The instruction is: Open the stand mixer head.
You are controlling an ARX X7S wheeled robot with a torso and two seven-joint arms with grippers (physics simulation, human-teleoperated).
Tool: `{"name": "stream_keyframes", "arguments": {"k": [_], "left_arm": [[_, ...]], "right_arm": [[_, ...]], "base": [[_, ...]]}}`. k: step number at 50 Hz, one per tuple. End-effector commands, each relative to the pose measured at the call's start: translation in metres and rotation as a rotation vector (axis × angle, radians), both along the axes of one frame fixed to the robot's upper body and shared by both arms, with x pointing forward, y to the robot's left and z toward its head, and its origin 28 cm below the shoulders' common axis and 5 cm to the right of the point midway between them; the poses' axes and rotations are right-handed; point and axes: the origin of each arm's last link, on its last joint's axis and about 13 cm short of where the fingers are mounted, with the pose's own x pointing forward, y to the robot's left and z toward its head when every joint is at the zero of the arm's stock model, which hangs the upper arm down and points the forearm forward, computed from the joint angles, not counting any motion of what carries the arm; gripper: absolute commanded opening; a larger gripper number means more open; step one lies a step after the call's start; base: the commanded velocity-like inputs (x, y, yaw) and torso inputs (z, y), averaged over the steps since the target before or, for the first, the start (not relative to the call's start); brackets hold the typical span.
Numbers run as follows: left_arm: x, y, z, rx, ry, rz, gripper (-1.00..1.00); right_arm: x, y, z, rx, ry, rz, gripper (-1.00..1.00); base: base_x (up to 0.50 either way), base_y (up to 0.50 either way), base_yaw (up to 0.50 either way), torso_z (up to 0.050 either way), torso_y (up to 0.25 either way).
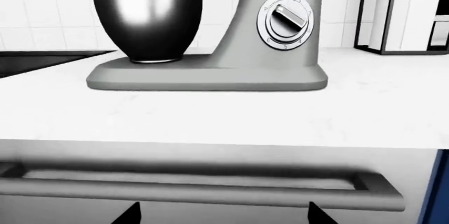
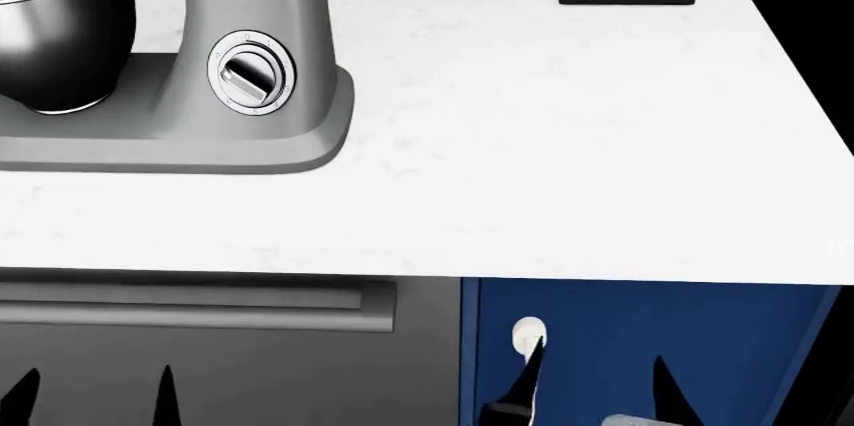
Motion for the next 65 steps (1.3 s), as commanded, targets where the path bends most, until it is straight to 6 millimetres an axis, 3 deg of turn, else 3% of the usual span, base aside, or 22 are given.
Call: {"name": "stream_keyframes", "arguments": {"k": [1,4,14,27,65], "left_arm": [[0.01,0.001,0.065,0.132,-0.074,0.021,1.0],[0.009,0.001,0.074,0.134,-0.114,0.011,1.0],[0.019,0.004,0.079,0.147,-0.128,0.015,1.0],[0.009,0.004,0.076,0.136,-0.154,0.02,1.0],[0.012,0.005,0.077,0.142,-0.171,0.025,1.0]], "right_arm": [[0.005,0.001,0.071,0.132,-0.043,0.031,1.0],[0.006,-0.001,0.084,0.153,-0.058,0.035,1.0],[0.007,0.0,0.093,0.172,-0.068,0.041,1.0],[0.007,0.001,0.088,0.168,-0.068,0.027,1.0],[0.006,0.002,0.084,0.151,-0.06,0.032,1.0]], "base": [[0.0,0.0,0.0,0.0,0.0],[0.0,0.0,0.0,0.0,0.0],[0.0,0.0,0.0,0.0,0.0],[0.0,0.01,0.0,0.0,0.0],[0.0,0.5,0.0,0.0,0.0]]}}
